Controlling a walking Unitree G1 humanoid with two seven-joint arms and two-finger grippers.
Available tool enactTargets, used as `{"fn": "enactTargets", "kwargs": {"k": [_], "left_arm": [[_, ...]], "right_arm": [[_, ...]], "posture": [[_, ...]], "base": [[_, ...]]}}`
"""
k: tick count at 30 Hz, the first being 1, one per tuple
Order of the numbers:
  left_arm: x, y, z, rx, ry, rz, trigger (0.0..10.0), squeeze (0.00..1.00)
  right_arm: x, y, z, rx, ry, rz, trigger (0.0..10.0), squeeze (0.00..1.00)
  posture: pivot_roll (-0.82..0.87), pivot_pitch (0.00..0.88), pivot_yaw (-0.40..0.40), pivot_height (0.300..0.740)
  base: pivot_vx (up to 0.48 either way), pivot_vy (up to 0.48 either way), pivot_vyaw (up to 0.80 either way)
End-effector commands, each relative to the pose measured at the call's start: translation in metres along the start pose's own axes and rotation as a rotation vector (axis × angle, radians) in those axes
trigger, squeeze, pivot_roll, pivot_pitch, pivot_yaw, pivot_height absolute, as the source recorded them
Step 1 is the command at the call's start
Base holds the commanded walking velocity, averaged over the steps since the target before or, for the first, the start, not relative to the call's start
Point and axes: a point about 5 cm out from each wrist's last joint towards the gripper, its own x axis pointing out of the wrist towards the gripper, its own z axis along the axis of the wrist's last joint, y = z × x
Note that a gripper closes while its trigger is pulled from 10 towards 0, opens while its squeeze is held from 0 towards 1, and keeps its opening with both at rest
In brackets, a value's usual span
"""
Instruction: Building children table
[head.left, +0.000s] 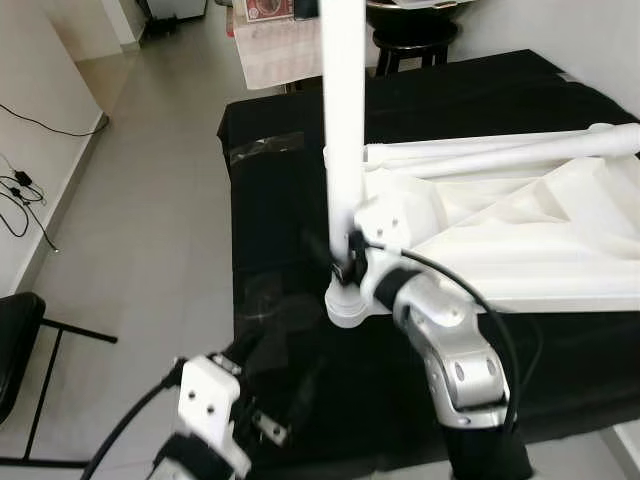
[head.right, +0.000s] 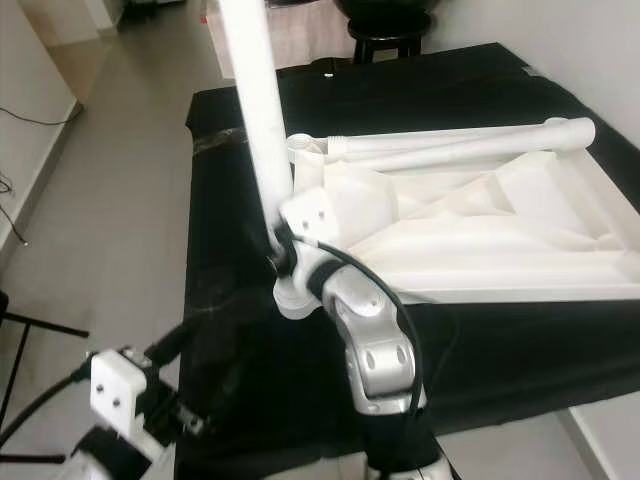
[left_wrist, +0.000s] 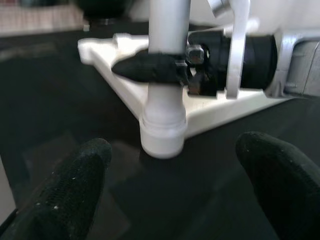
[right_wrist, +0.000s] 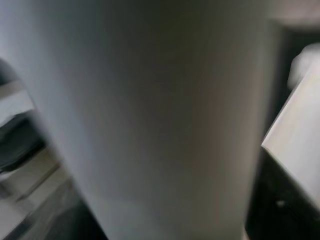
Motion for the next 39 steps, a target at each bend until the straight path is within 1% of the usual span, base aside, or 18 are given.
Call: {"fn": "enactTargets", "kwargs": {"k": [1, 2, 4, 5, 6, 7, 8, 12, 18, 19, 20, 21, 32, 35, 36, 37, 38, 39], "left_arm": [[-0.002, 0.002, -0.003, 0.013, 0.021, 0.001, 10.0, 0.0], [-0.002, 0.001, -0.002, 0.012, 0.02, -0.001, 10.0, 0.0], [-0.002, 0.001, -0.002, 0.011, 0.02, -0.001, 10.0, 0.0], [-0.002, 0.0, -0.002, 0.011, 0.019, -0.001, 10.0, 0.0], [-0.002, 0.0, -0.002, 0.011, 0.019, -0.001, 10.0, 0.0], [-0.003, -0.001, -0.001, 0.01, 0.02, 0.001, 10.0, 0.0], [-0.003, -0.001, -0.001, 0.009, 0.02, 0.002, 10.0, 0.0], [-0.005, -0.002, 0.001, 0.008, 0.022, 0.001, 10.0, 0.0], [-0.009, -0.004, 0.004, 0.008, 0.031, 0.002, 10.0, 0.0], [-0.01, -0.004, 0.004, 0.007, 0.032, 0.002, 10.0, 0.0], [-0.01, -0.004, 0.004, 0.007, 0.032, 0.002, 10.0, 0.0], [-0.01, -0.004, 0.004, 0.007, 0.034, 0.001, 10.0, 0.0], [-0.01, -0.006, 0.005, 0.003, 0.035, 0.001, 10.0, 0.0], [-0.008, -0.006, 0.004, 0.001, 0.034, 0.001, 10.0, 0.0], [-0.008, -0.005, 0.004, 0.001, 0.034, 0.001, 10.0, 0.0], [-0.008, -0.005, 0.004, 0.001, 0.034, 0.001, 10.0, 0.0], [-0.008, -0.005, 0.004, 0.001, 0.034, 0.001, 10.0, 0.0], [-0.009, -0.003, 0.004, 0.002, 0.035, 0.003, 10.0, 0.0]], "right_arm": [[0.004, 0.007, 0.032, 0.02, -0.155, 0.208, 10.0, 1.0], [0.002, 0.009, 0.04, -0.027, -0.173, 0.306, 10.0, 1.0], [0.0, 0.01, 0.043, -0.072, -0.176, 0.374, 10.0, 0.97], [-0.002, 0.014, 0.044, -0.146, -0.154, 0.495, 10.0, 0.0], [-0.002, 0.014, 0.044, -0.146, -0.154, 0.495, 10.0, 0.0], [-0.006, 0.018, 0.038, -0.249, -0.078, 0.715, 10.0, 0.0], [-0.002, 0.016, 0.035, -0.296, -0.041, 0.768, 10.0, 0.0], [0.012, 0.005, 0.034, -0.358, 0.012, 0.842, 10.0, 0.0], [0.029, 0.004, 0.051, -0.314, -0.026, 0.924, 10.0, 0.0], [0.03, 0.005, 0.053, -0.305, -0.035, 0.936, 7.6, 0.0], [0.03, 0.005, 0.053, -0.305, -0.035, 0.936, 7.6, 0.0], [0.031, 0.004, 0.054, -0.307, -0.041, 0.953, 0.4, 0.0], [0.022, -0.005, 0.049, -0.315, -0.029, 1.001, 0.0, 0.0], [0.008, -0.02, 0.04, -0.321, -0.026, 0.884, 0.0, 0.0], [0.0, -0.026, 0.032, -0.308, -0.029, 0.744, 0.0, 0.0], [0.0, -0.026, 0.032, -0.308, -0.029, 0.744, 0.0, 0.0], [-0.008, -0.029, 0.021, -0.246, -0.029, 0.546, 0.0, 0.0], [-0.016, -0.032, 0.004, -0.206, -0.01, 0.194, 0.0, 0.0]], "posture": [[0.02, 0.223, 0.085, 0.74], [0.02, 0.228, 0.083, 0.74], [0.02, 0.231, 0.083, 0.74], [0.01, 0.234, 0.082, 0.74], [0.01, 0.234, 0.082, 0.74], [0.01, 0.239, 0.083, 0.74], [0.01, 0.241, 0.086, 0.74], [0.03, 0.25, 0.092, 0.74], [0.05, 0.267, 0.102, 0.74], [0.05, 0.269, 0.103, 0.74], [0.05, 0.269, 0.103, 0.74], [0.06, 0.273, 0.103, 0.74], [0.06, 0.274, 0.102, 0.74], [0.06, 0.272, 0.099, 0.74], [0.05, 0.272, 0.095, 0.74], [0.05, 0.272, 0.095, 0.74], [0.05, 0.269, 0.089, 0.74], [0.04, 0.271, 0.092, 0.74]], "base": [[0.0, 0.0, 0.0], [0.0, 0.0, 0.0], [0.0, 0.0, 0.0], [0.0, 0.0, 0.0], [0.0, 0.0, 0.0], [0.0, 0.0, 0.0], [0.0, 0.0, 0.0], [0.0, 0.0, 0.0], [0.0, 0.0, 0.0], [0.0, 0.0, 0.0], [0.0, 0.0, 0.0], [0.0, 0.0, 0.0], [0.0, 0.0, 0.0], [0.0, 0.0, 0.0], [0.0, 0.0, 0.0], [0.0, 0.0, 0.0], [0.0, 0.0, 0.0], [0.0, 0.0, 0.0]]}}
